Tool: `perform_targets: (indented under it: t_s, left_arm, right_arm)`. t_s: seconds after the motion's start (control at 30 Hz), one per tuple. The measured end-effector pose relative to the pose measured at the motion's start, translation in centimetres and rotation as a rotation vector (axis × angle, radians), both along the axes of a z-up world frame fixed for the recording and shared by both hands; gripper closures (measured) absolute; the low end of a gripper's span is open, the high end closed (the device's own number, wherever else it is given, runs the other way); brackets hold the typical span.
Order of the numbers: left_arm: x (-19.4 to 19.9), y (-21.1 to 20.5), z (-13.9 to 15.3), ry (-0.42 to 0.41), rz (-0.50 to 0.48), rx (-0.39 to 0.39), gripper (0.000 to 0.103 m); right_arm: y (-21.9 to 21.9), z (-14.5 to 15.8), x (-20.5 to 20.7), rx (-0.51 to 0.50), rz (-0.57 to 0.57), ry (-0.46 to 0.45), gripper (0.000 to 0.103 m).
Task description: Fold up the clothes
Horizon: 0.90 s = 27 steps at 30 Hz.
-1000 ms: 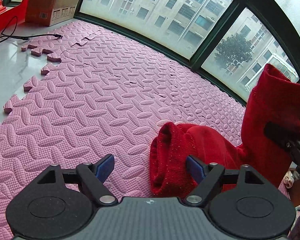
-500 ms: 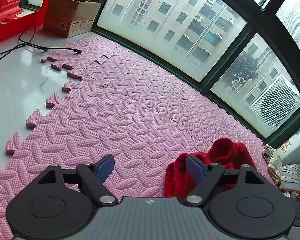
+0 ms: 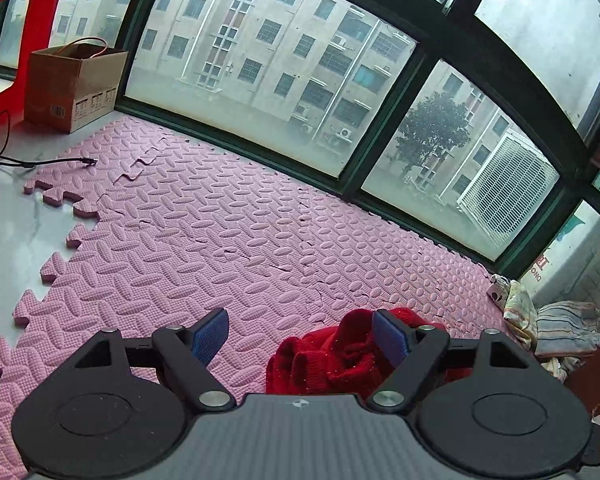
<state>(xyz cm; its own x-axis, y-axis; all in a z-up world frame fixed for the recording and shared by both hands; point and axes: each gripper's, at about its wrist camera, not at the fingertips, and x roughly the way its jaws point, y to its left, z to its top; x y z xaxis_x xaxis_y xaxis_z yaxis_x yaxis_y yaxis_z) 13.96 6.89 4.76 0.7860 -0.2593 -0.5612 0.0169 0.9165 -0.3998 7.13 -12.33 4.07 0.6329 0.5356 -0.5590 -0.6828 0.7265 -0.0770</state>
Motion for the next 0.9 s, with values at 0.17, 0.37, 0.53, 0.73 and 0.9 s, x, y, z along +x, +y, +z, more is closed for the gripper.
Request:
perform_targets:
  t_s: [0.17,0.37,0.53,0.73,0.9]
  left_arm:
    - [2.0,-2.2,-0.4,0.034,-0.088,0.051,0.034]
    - [2.6,-3.8,-0.4,0.049,-0.178,0.09,0.084]
    - [2.7,-4.9,1.7,0.006,-0.228,0.128,0.095]
    - [2.9,-5.3,3.9,-0.004,-0.252,0.081,0.097]
    - [2.8,-5.0,4.4,0.012,-0.23,0.052,0.097]
  right_arm:
    - [-2.3,0.9,1.4,0.064,-0.077,0.037,0.065]
    - [-2.8,0.3,2.7,0.082,-0.089,0.068,0.07]
    - [-1.8,-0.3,2.7,0.076,-0.07,0.05,0.07]
    - [-0.7,-0.4,2.5,0.031,-0.098,-0.045,0.07]
    - [-1.3,0.5,1.7,0.044,-0.091,-0.089,0.091]
